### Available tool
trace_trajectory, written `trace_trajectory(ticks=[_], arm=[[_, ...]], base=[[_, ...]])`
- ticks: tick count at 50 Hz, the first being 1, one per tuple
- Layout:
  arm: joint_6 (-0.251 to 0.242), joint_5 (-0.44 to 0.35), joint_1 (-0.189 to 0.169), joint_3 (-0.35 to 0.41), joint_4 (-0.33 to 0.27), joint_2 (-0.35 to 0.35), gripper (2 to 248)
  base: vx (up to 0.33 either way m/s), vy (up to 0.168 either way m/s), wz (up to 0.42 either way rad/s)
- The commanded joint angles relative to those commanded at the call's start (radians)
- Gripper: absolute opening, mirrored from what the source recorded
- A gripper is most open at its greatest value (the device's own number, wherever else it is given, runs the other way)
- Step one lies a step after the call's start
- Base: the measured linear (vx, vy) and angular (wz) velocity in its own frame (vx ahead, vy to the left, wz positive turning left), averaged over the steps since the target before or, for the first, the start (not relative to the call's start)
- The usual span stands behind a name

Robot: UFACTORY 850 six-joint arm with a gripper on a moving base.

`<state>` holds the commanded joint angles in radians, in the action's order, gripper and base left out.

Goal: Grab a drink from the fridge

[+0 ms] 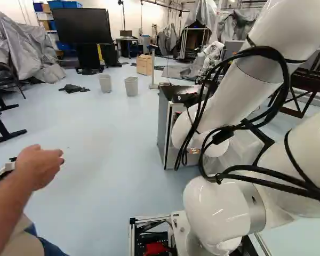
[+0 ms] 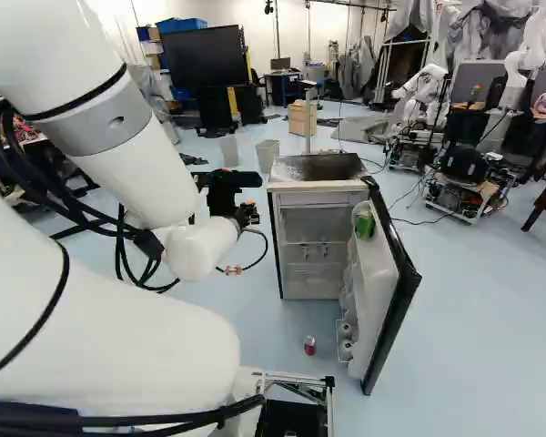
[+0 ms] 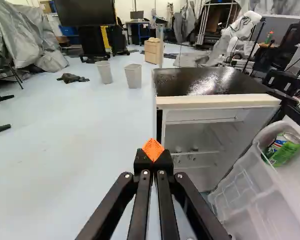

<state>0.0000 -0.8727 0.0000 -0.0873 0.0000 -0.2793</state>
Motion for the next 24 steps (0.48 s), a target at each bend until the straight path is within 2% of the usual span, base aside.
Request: trace_trajectory(ticks=[24], arm=[[0.0, 0.0, 0.0, 0.0, 0.0, 0.0, 25]], base=[[0.0, 0.0, 0.0]])
